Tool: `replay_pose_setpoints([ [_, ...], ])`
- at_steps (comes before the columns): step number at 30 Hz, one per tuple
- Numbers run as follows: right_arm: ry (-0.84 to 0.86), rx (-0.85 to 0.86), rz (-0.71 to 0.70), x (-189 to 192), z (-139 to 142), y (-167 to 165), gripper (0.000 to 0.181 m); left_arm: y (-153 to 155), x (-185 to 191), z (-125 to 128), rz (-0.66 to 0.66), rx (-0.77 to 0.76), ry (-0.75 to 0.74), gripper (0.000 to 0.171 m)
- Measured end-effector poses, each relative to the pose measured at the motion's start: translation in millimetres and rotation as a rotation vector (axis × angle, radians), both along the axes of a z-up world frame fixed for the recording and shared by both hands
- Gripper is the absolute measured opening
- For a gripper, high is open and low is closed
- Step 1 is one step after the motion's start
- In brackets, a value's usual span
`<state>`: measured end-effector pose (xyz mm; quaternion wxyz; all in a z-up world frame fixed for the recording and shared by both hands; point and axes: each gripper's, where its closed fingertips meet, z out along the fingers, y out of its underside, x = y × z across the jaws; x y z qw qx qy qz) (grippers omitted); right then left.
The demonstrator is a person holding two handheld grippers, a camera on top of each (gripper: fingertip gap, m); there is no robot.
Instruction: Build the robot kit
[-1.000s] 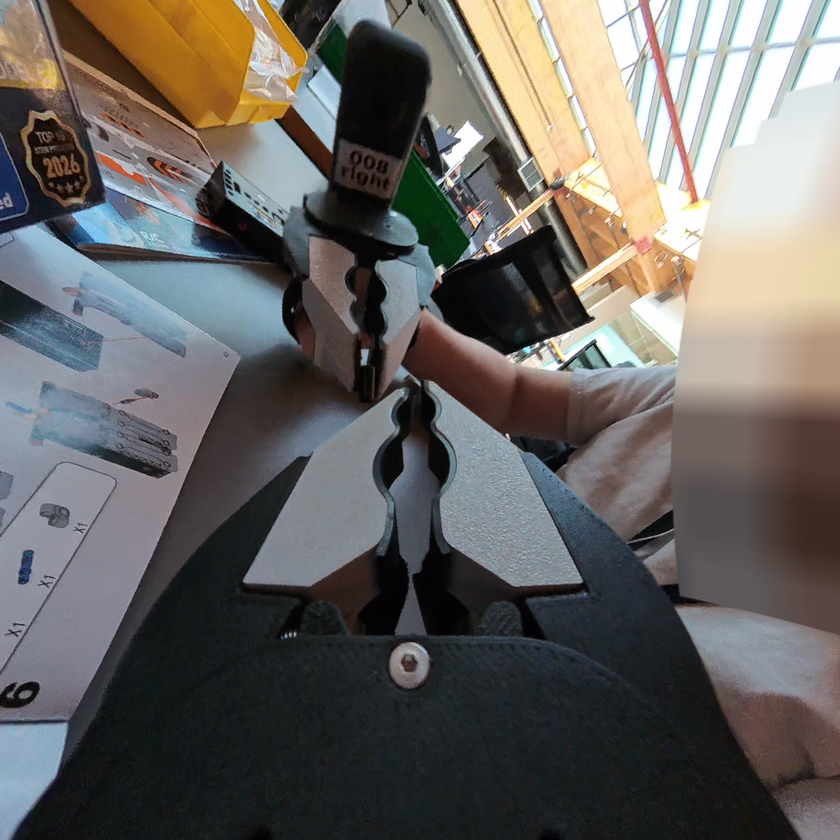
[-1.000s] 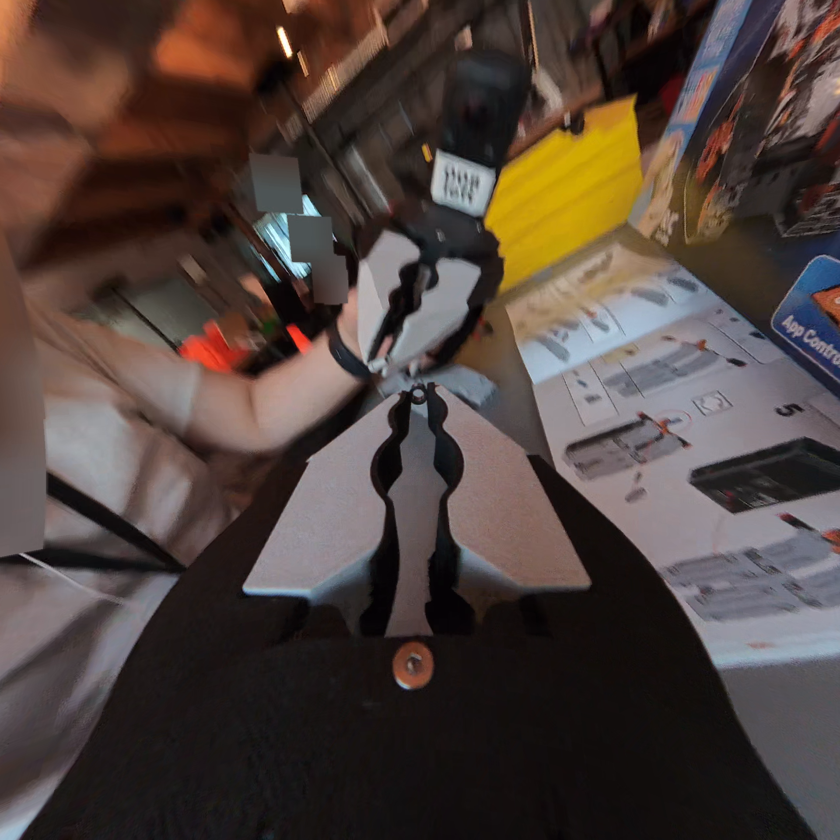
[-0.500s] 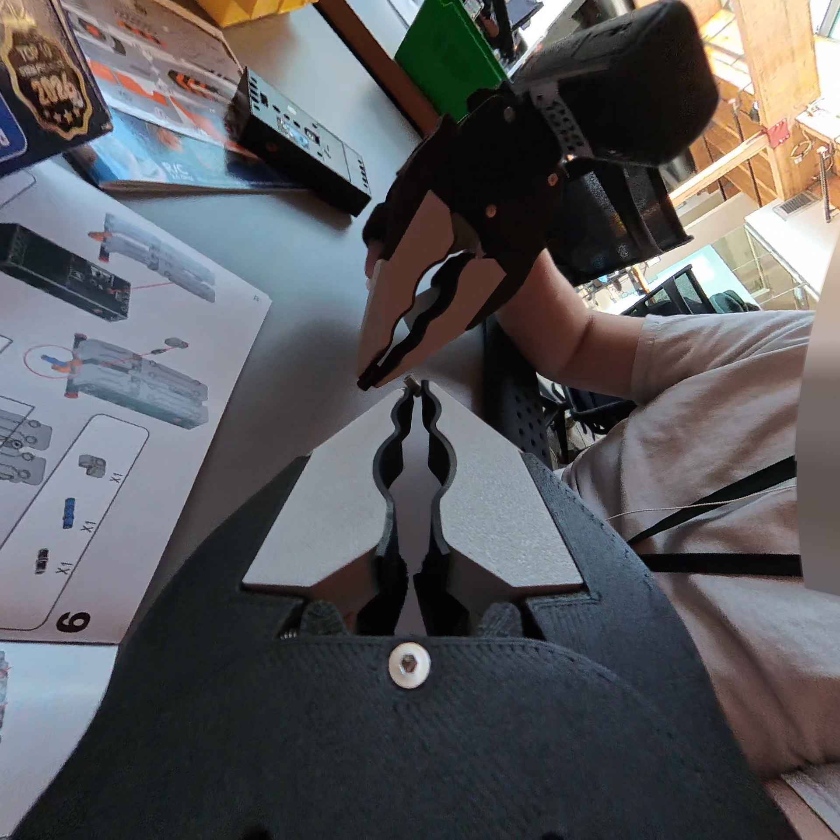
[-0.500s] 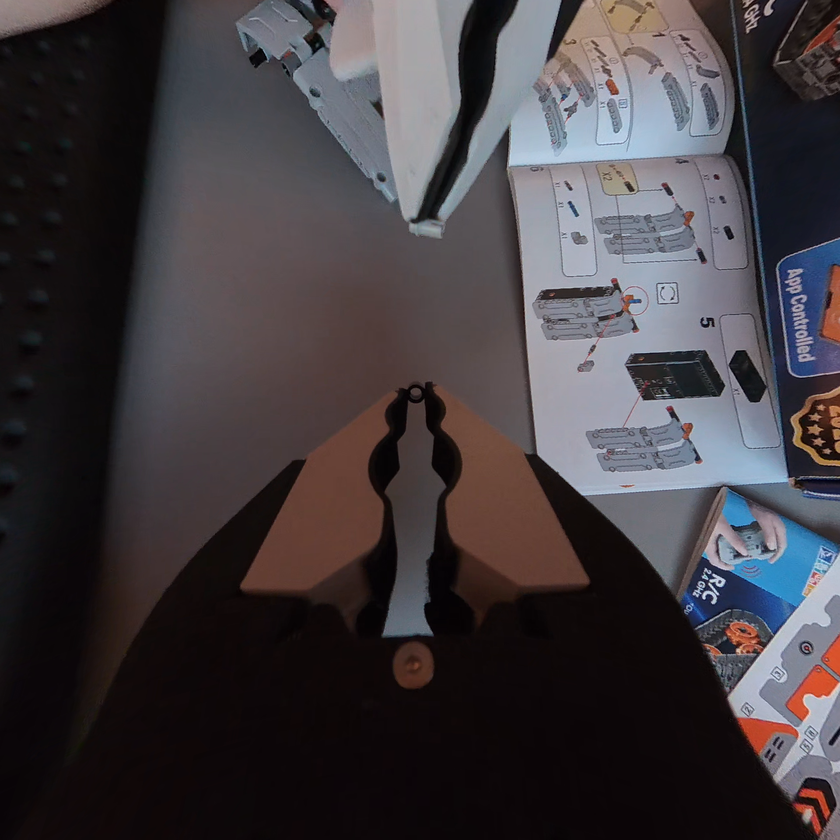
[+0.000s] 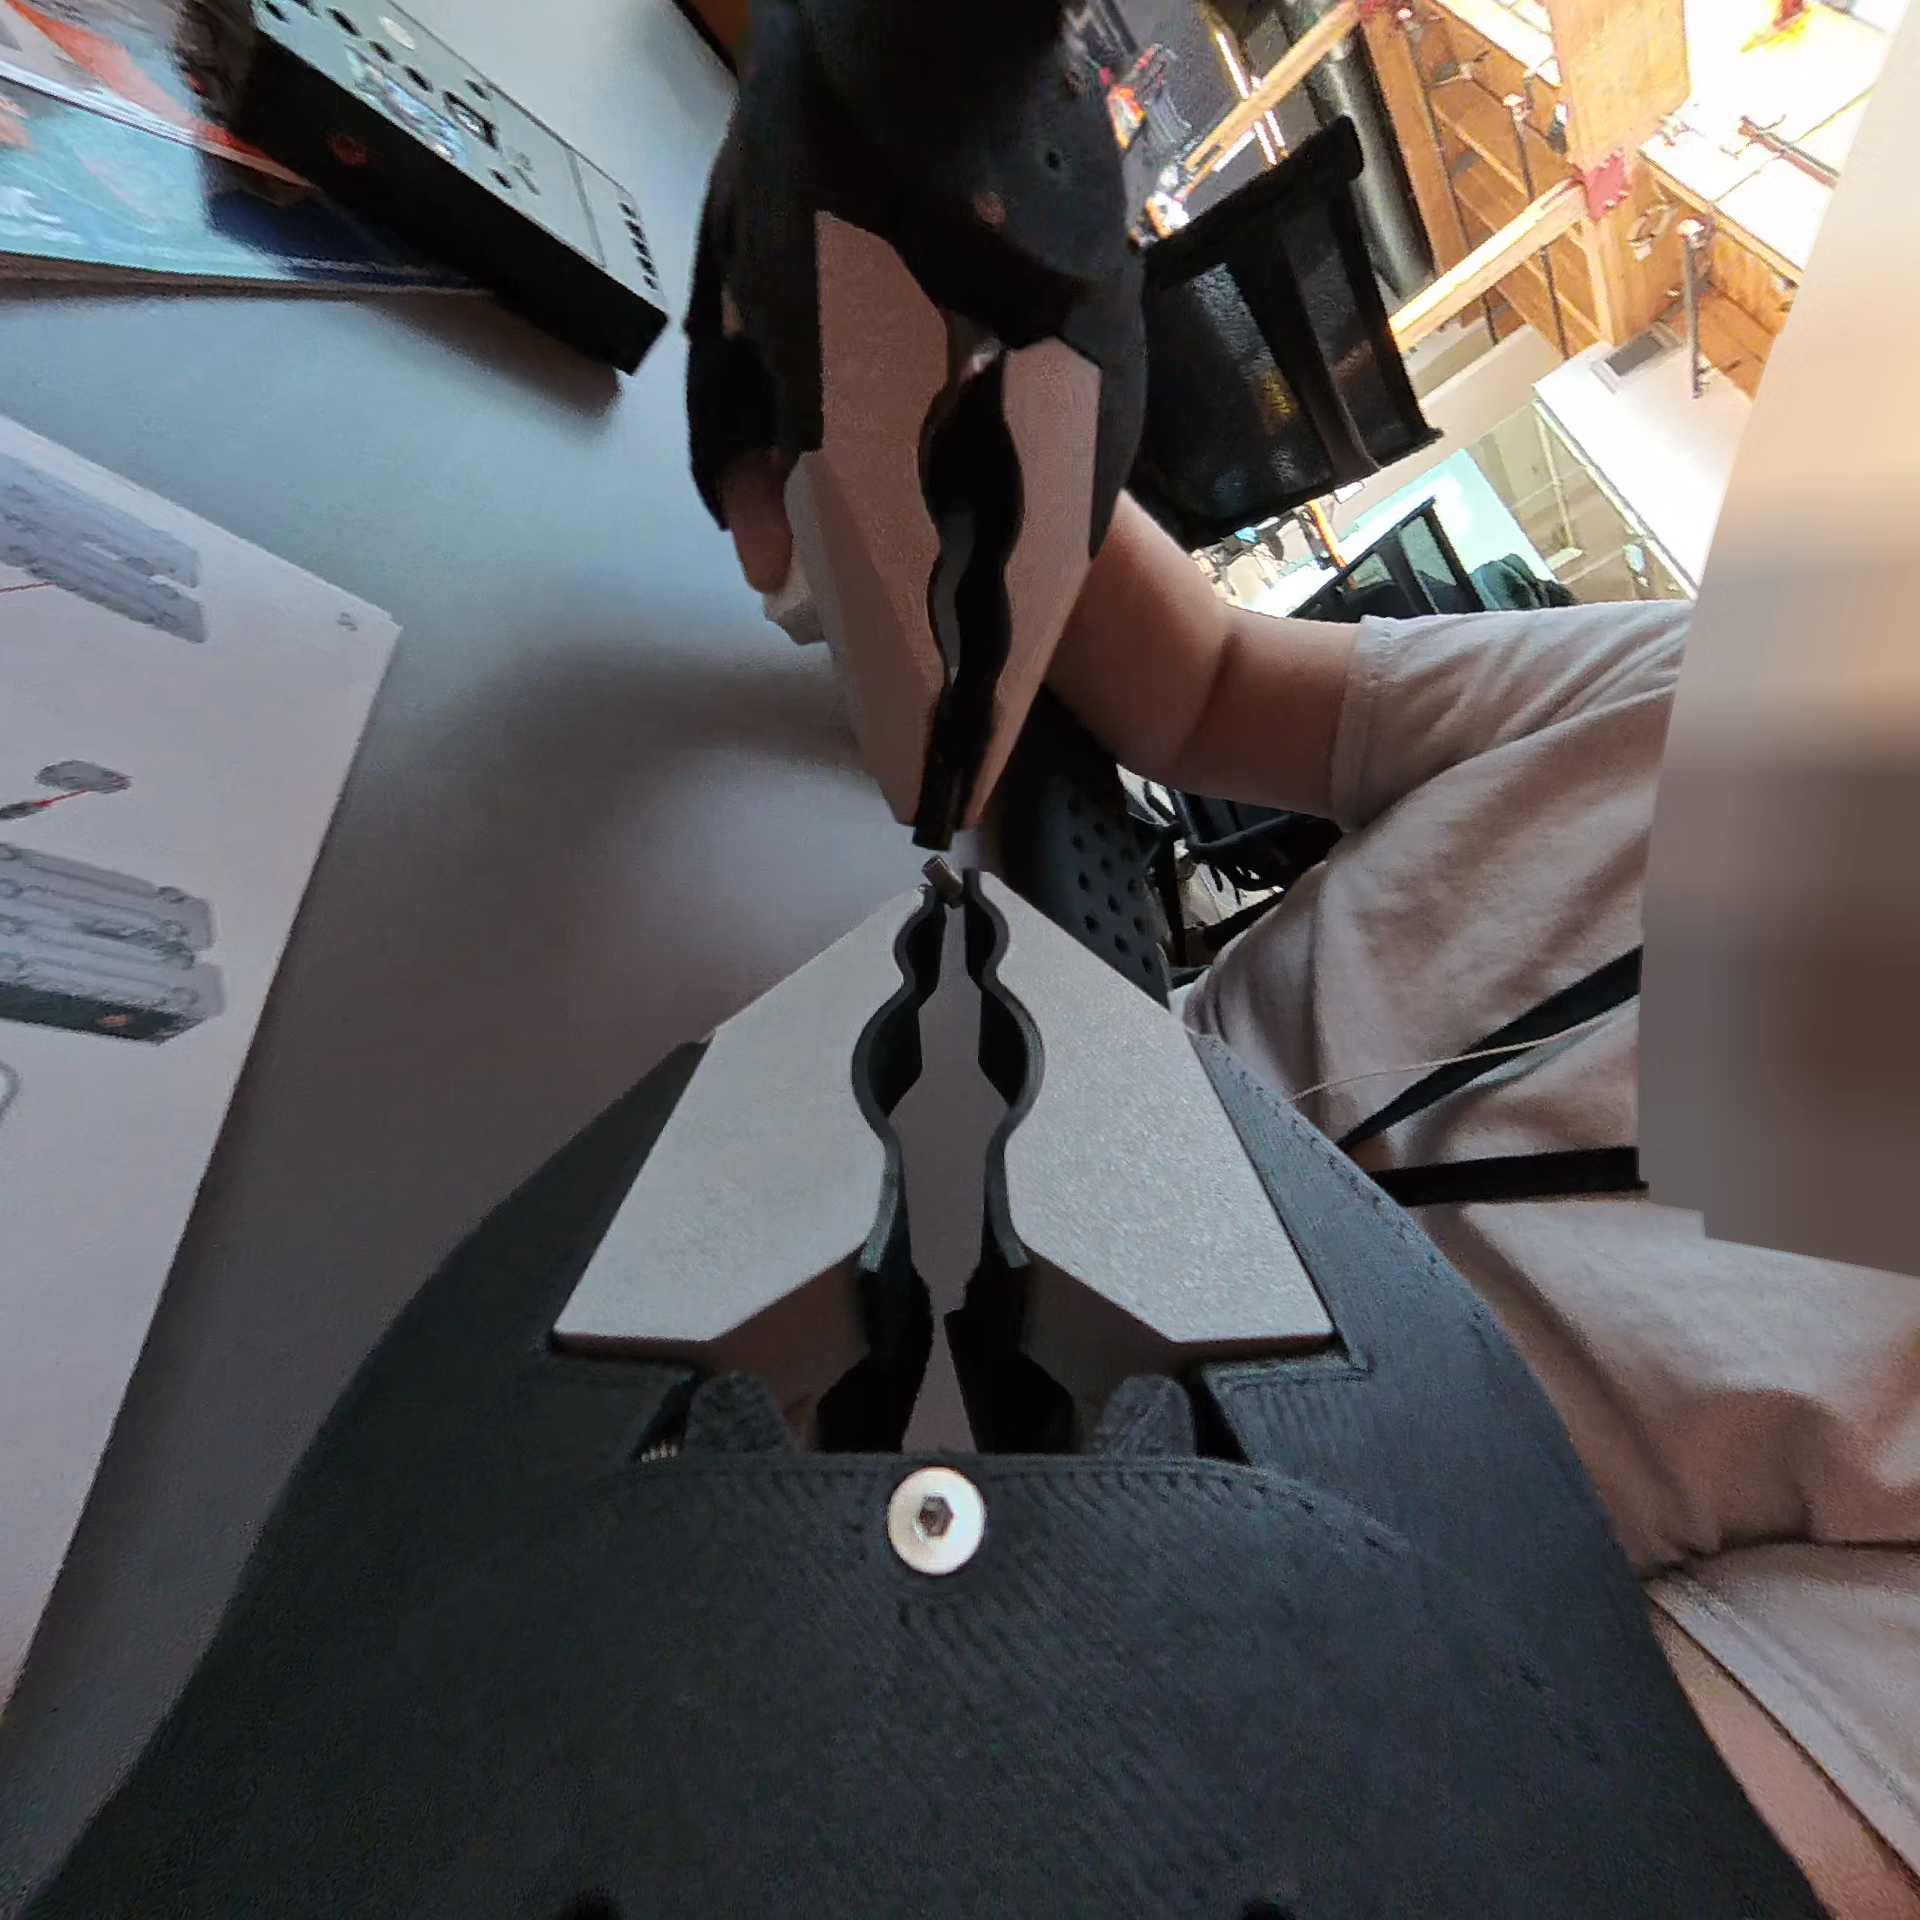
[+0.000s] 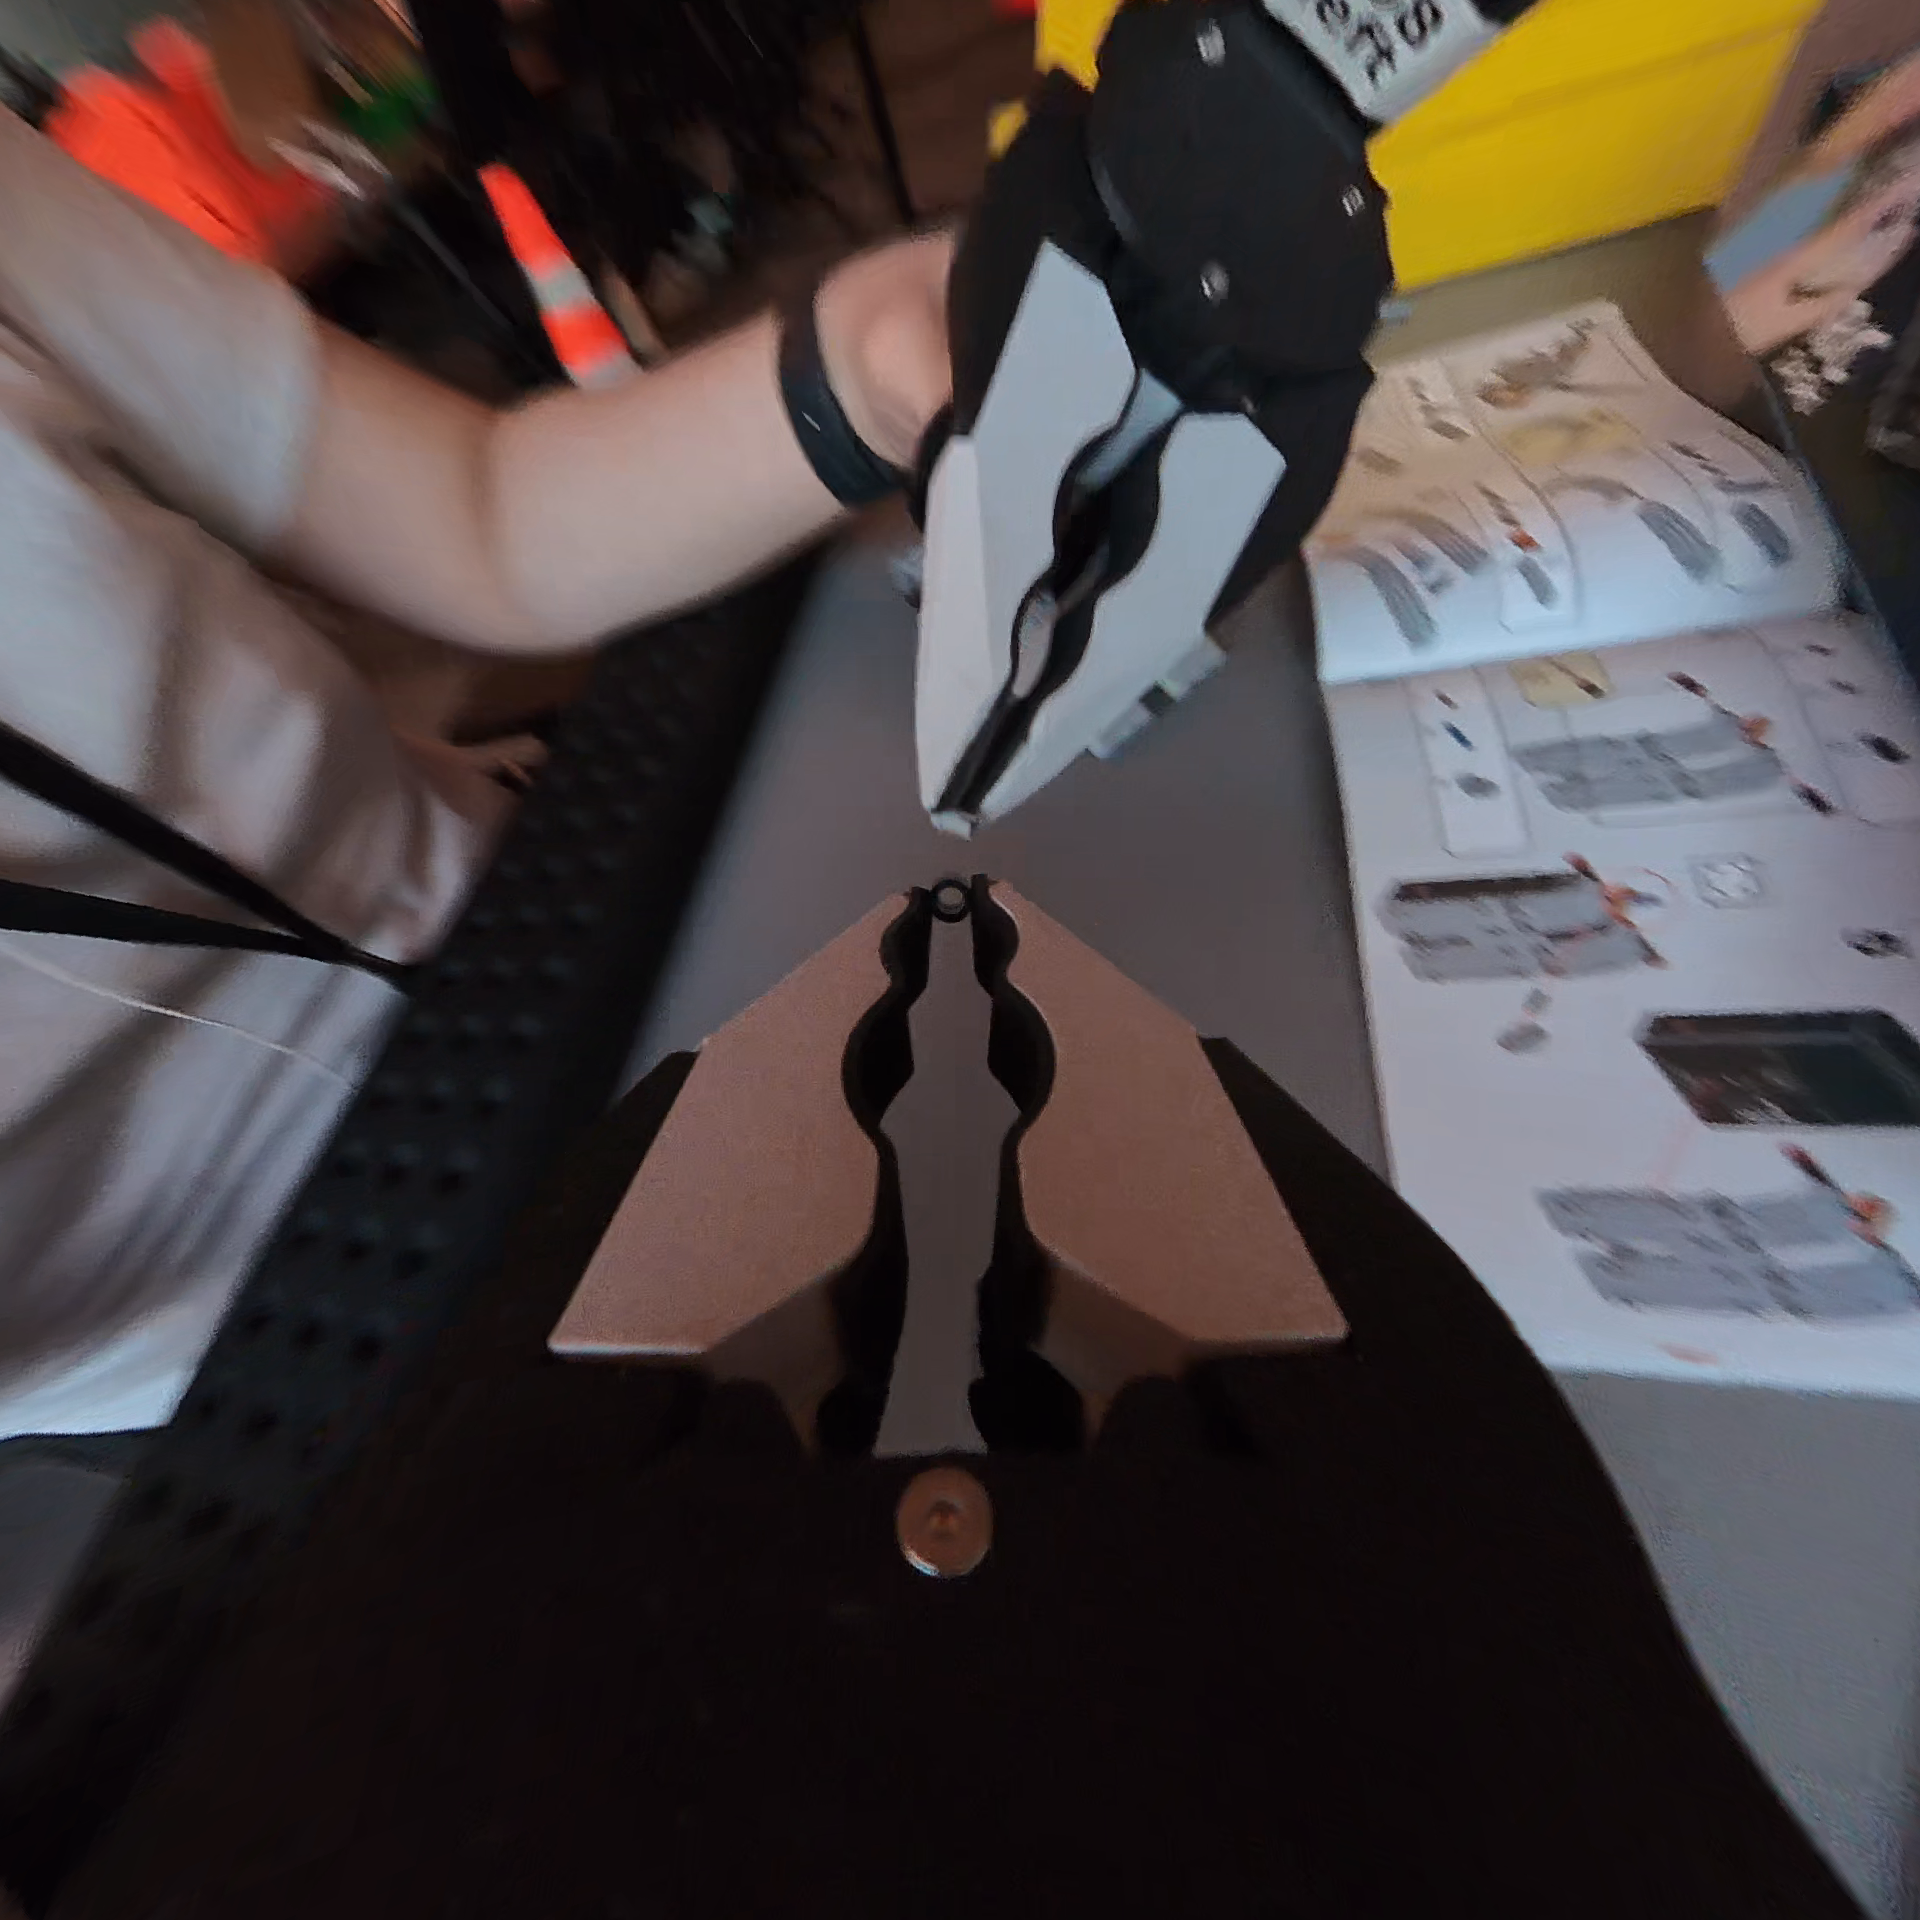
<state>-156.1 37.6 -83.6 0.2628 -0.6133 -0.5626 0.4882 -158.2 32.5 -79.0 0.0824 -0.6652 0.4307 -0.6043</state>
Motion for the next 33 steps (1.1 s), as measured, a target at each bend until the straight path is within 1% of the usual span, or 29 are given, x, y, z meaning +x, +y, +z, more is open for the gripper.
replay_pose_setpoints([
  [3,0.108,-0.092,0.036,-1.1,15.6,-4.7,0.007,-15.4,0.8,7.3,-0.079,-0.016,-0.034,0.001],
  [5,0.166,-0.176,0.086,-0.6,24.3,-11.4,0.006,-19.9,2.5,10.0,-0.102,-0.024,-0.050,0.000],
  [10,0.158,-0.245,0.154,-2.1,19.3,-21.3,0.006,-27.8,4.4,11.8,-0.145,-0.030,-0.066,0.001],
  [13,0.209,-0.301,0.190,-2.0,27.3,-25.3,0.006,-29.8,4.8,15.1,-0.155,-0.023,-0.083,0.000],
  [16,0.212,-0.337,0.201,-3.8,26.2,-26.5,0.006,-31.3,4.0,20.5,-0.165,-0.028,-0.111,0.001],
  [19,0.255,-0.404,0.227,-5.2,32.4,-29.2,0.006,-34.2,3.1,25.5,-0.181,-0.026,-0.135,0.000],
  [25,0.370,-0.594,0.237,-9.6,46.6,-23.8,0.006,-28.4,-2.0,39.5,-0.155,-0.031,-0.199,0.000],
  [29,0.426,-0.681,0.222,-14.8,53.5,-17.9,0.006,-22.5,-7.4,47.4,-0.137,-0.107,-0.236,0.001],
  [33,0.446,-0.758,0.181,-18.6,53.1,-10.0,0.006,-14.9,-10.5,47.7,-0.106,-0.165,-0.237,0.000],
])
